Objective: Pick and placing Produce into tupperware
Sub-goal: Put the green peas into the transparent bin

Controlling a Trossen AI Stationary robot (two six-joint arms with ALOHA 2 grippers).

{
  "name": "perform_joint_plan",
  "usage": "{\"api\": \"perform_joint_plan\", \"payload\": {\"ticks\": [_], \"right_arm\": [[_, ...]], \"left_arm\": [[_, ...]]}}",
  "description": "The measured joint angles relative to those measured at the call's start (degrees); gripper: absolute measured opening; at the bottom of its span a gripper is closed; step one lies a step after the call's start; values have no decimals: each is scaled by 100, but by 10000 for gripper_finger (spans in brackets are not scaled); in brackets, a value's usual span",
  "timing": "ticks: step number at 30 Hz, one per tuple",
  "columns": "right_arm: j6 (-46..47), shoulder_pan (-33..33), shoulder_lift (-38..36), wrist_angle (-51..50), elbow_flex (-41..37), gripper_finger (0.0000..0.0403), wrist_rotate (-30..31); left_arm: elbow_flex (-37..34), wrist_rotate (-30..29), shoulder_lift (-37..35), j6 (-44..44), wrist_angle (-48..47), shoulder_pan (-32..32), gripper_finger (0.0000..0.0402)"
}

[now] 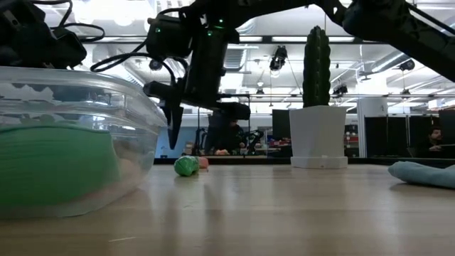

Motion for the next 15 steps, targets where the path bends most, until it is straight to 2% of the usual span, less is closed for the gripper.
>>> {"api": "perform_joint_plan", "payload": {"ticks": [6, 15], "right_arm": [[57, 1, 0, 291, -61, 250, 21], [471, 0, 7, 449, -538, 258, -31]], "left_arm": [[0, -1, -2, 0, 0, 0, 246], [0, 0, -2, -2, -1, 0, 246]]}}
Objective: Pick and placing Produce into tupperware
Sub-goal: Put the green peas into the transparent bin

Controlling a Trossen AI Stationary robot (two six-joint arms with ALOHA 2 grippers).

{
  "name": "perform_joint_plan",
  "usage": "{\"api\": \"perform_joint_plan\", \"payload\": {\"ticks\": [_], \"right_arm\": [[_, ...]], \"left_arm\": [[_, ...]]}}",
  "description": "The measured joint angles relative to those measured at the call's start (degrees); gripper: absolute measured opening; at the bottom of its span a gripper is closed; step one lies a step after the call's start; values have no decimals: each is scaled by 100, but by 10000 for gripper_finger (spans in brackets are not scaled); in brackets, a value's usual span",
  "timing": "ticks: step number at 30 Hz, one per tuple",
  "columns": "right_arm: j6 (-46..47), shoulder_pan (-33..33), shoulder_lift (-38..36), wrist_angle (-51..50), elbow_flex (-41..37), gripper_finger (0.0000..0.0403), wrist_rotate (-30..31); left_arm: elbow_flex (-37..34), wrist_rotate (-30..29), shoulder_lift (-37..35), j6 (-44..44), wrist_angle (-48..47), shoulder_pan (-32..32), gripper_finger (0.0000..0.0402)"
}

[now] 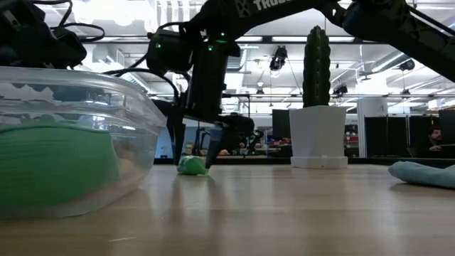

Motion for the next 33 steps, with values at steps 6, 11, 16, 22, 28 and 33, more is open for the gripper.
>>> {"api": "perform_joint_plan", "payload": {"ticks": [6, 11, 16, 22, 28, 33], "right_arm": [[-8, 9, 0, 12, -122, 260, 2], [-141, 10, 0, 16, -124, 229, 12], [-262, 10, 0, 25, -126, 182, 22], [-491, 16, -8, 27, -128, 143, -39], [-529, 16, -61, 32, -130, 133, -152], [-636, 29, -63, 3, -4, 144, -339]], "left_arm": [[0, 2, 0, 0, -1, 0, 246], [0, 2, 2, 0, 0, 0, 246], [0, 0, 0, 0, 1, 0, 246], [0, 0, -2, 1, 0, 0, 246], [0, -2, -2, 2, 1, 2, 246], [0, -2, -2, 2, 1, 2, 246]]}}
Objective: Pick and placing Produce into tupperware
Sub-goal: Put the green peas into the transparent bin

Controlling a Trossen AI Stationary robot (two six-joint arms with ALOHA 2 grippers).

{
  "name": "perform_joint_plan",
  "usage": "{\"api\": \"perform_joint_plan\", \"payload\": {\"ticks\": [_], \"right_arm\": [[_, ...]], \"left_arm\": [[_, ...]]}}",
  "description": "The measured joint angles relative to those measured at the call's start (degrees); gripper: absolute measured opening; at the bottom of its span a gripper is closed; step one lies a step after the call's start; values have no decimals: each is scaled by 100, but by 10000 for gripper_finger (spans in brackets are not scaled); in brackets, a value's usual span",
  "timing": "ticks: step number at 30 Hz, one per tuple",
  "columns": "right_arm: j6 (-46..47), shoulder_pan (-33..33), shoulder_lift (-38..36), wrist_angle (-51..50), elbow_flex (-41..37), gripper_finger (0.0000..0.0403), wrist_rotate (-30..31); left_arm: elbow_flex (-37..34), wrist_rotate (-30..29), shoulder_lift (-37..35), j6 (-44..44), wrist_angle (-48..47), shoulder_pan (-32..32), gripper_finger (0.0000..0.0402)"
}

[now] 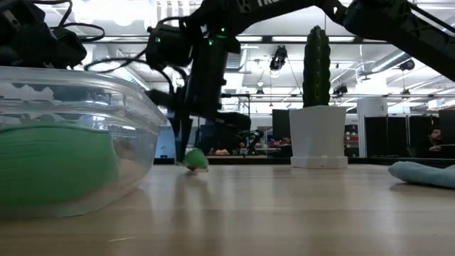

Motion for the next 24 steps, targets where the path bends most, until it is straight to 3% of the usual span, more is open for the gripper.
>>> {"api": "perform_joint_plan", "payload": {"ticks": [6, 12, 17, 24], "right_arm": [[-354, 163, -5, -477, 653, 147, -710], [-861, 543, -455, -267, 610, 148, -1773], [-1179, 853, -563, 465, 645, 148, -2346], [-425, 877, -326, 1742, 622, 148, -2641]], "left_arm": [[0, 0, 0, 0, 0, 0, 246], [0, 0, 0, 0, 0, -1, 246], [0, 0, 8, 0, 0, -2, 246], [0, 2, 6, 0, 0, 0, 246]]}}
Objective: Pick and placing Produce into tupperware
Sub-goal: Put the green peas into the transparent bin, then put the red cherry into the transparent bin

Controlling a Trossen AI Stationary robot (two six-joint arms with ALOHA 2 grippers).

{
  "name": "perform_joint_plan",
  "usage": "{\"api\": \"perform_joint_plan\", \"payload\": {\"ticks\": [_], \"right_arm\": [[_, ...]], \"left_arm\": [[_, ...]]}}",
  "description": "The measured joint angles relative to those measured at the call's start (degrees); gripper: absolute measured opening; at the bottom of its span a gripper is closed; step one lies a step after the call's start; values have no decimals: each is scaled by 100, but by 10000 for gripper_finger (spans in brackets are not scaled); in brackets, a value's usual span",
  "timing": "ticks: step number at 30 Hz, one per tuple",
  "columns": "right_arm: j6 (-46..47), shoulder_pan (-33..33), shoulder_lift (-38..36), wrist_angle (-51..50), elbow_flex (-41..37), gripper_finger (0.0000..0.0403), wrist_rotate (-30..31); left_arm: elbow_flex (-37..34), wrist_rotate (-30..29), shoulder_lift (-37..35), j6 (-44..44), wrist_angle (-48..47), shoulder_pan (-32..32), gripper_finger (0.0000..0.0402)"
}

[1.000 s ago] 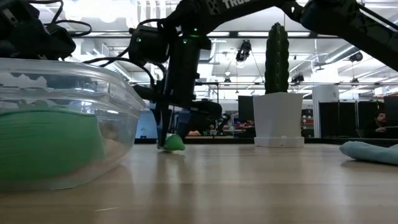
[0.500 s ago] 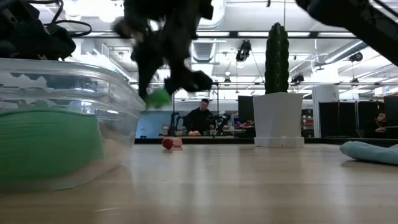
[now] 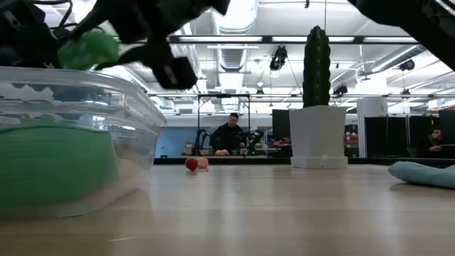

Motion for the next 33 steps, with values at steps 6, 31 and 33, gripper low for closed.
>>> {"api": "perform_joint_plan", "payload": {"ticks": [6, 31, 33], "right_arm": [[484, 37, 313, 312, -10, 148, -817], [258, -183, 395, 899, -3, 268, -778], [23, -321, 222, 487, -3, 267, -350]], "left_arm": [[0, -2, -2, 0, 0, 0, 246], [0, -2, -4, 0, -2, 0, 246], [0, -2, -4, 0, 0, -1, 246]]}}
